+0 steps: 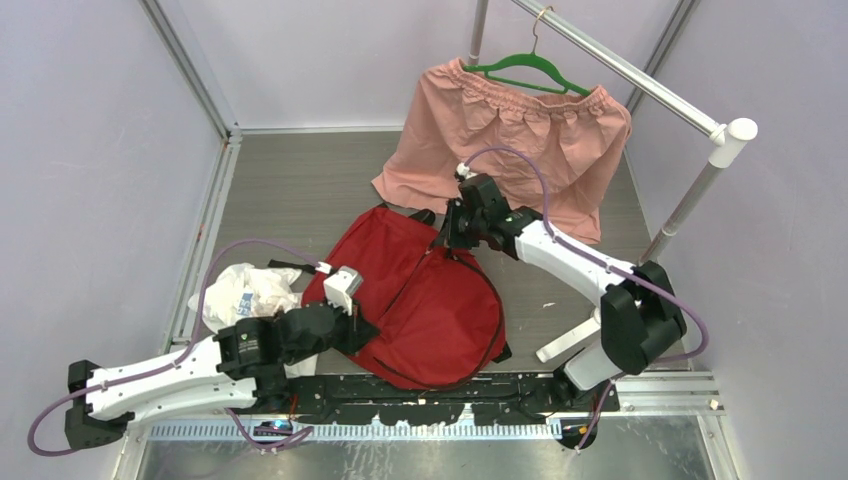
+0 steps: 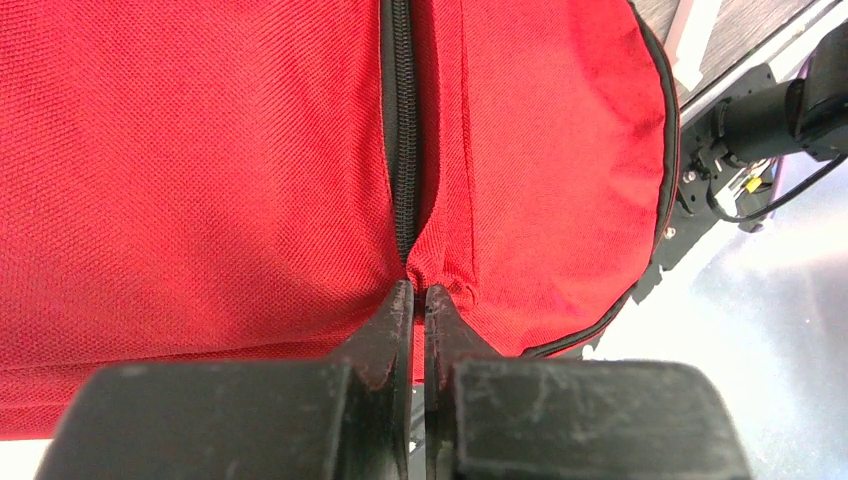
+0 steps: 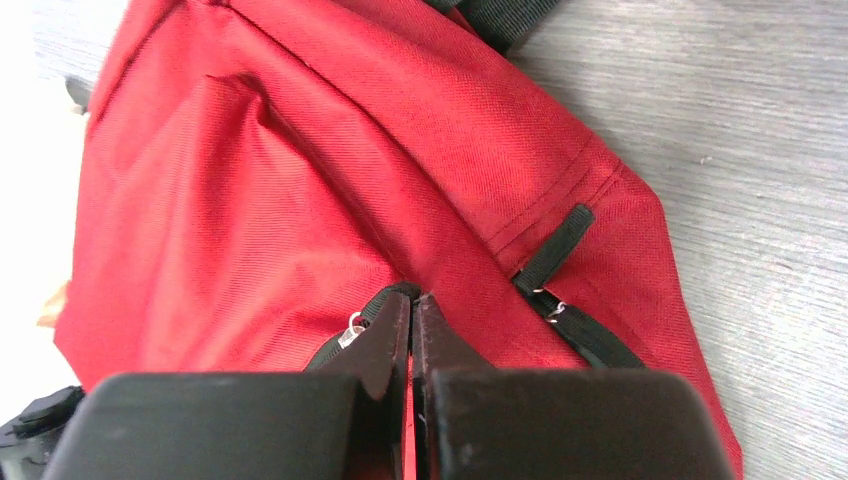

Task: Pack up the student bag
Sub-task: Zip the student bag at the center of the board, then reset both arms

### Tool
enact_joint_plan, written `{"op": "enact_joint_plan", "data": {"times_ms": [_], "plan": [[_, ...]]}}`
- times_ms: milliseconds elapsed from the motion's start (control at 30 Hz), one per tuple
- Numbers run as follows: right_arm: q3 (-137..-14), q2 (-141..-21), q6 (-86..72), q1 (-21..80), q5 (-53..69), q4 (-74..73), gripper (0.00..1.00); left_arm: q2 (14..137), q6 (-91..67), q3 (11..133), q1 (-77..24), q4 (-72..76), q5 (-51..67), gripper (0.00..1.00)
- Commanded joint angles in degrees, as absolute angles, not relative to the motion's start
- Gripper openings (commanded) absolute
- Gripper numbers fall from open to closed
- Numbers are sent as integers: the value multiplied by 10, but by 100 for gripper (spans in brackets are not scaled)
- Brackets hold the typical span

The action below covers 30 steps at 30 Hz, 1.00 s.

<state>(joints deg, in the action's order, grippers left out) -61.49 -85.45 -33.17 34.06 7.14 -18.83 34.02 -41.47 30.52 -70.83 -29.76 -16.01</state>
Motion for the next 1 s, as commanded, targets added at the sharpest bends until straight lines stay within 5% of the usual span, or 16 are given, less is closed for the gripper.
{"op": "enact_joint_plan", "data": {"times_ms": [0,333,567,633,700,800,867,967], "plan": [[-660,-877,-307,320,27,-179,1,309,-442,297,-712,-347,-137,0],[-642,-951,-321,305,-41,-204,1,311,-449,296,-712,-345,-128,0],[-593,-850,-346,309,-32,-160,1,334,-430,319,-712,-332,-148,0],[-594,-806,-341,324,-39,-179,26,332,-419,338,-712,-335,-174,34],[-606,-758,-332,344,-66,-221,51,324,-406,365,-711,-354,-206,55],[-626,-681,-327,358,-116,-300,67,307,-406,414,-711,-400,-265,61],[-629,-628,-328,359,-165,-353,77,299,-446,457,-712,-462,-324,75],[-614,-547,-340,359,-260,-423,98,286,-460,509,-712,-524,-355,78]]}}
